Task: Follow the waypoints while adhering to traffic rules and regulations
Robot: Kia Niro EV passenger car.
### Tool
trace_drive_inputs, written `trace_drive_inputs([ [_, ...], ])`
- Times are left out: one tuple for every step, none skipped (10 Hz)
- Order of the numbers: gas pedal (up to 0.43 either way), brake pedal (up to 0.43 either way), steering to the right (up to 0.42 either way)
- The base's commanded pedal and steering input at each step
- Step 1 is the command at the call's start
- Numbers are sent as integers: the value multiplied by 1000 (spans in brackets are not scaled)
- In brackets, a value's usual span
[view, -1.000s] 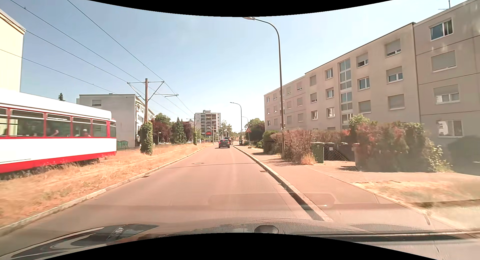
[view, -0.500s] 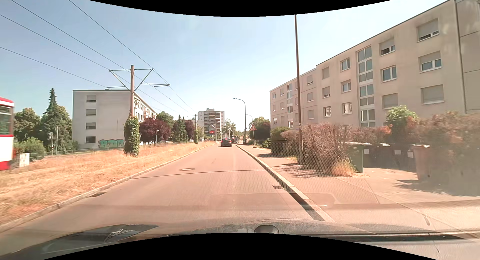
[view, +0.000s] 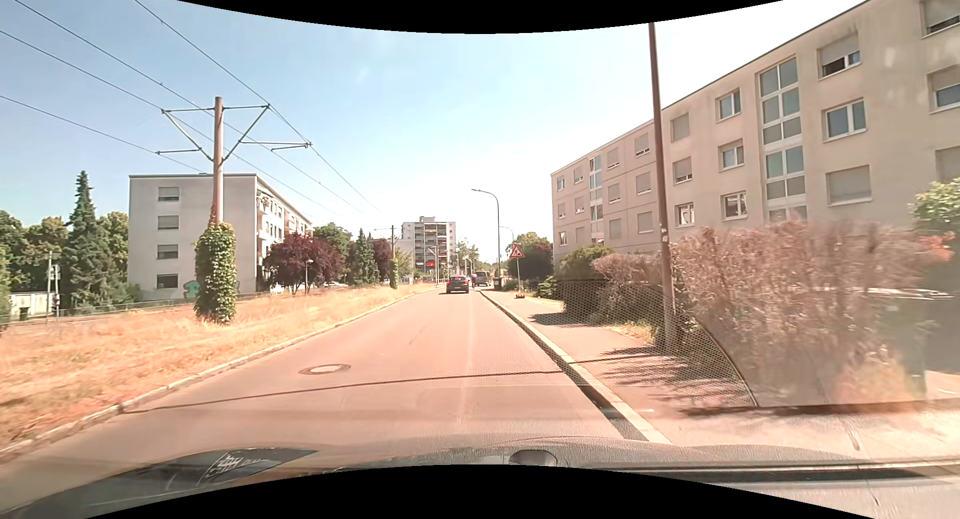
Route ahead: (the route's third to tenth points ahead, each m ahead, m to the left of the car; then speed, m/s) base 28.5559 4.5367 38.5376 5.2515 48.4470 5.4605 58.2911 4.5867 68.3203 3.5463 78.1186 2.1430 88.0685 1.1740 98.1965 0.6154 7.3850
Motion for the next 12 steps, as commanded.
trace_drive_inputs([
  [79,0,-23],
  [79,0,-23],
  [79,0,-23],
  [79,0,-23],
  [79,0,-23],
  [79,0,-23],
  [79,0,-23],
  [79,0,-23],
  [79,0,-23],
  [79,0,-23],
  [79,0,-23],
  [79,0,-22],
])
